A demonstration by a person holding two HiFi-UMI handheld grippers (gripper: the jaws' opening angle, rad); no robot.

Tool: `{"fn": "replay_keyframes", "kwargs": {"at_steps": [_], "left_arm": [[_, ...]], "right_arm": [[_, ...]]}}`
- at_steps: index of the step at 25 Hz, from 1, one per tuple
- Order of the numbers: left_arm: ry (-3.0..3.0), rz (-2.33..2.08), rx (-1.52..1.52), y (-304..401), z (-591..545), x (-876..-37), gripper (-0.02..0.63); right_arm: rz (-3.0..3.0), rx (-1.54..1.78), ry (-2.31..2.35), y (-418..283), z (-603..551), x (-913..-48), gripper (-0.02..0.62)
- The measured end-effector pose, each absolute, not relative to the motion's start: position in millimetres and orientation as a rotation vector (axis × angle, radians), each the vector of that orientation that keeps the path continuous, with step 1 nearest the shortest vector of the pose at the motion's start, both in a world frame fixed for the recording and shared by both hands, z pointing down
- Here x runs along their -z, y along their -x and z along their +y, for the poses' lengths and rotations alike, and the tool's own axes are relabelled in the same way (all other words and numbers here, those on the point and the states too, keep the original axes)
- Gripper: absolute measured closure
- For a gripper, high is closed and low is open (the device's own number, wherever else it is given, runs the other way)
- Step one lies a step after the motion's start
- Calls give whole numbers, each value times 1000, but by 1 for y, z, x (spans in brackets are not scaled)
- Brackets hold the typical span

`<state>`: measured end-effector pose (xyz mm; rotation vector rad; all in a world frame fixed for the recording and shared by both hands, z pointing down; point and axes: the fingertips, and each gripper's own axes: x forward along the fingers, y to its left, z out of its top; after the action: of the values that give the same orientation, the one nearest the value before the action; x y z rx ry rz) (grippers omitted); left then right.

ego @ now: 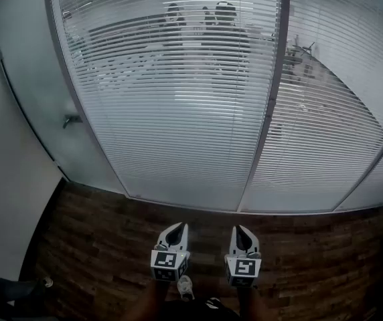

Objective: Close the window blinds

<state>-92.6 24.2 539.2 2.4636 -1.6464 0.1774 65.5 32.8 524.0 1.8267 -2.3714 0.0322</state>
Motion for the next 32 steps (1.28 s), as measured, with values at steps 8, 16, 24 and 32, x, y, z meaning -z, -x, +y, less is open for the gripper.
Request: {"fn": "replay_keyframes", "kwargs": {"at_steps": [8,16,24,32], "left_arm": [[-2466,-1661,-170,101,16,-523,611],[-2473,-1704,-163,107,10,-513,611],[-2490,-1658,-136,103,5,-511,611],[-2502,-1666,-164,103,3,-510,611]], "right_arm": [[-2345,-28,-1851,-67,25,-514,594],[-2329,-36,-1878,-68,19,-504,594],[-2360,-49,-1898,-71,12,-502,593],[-2340,-64,-1895,-74,9,-504,594]]}}
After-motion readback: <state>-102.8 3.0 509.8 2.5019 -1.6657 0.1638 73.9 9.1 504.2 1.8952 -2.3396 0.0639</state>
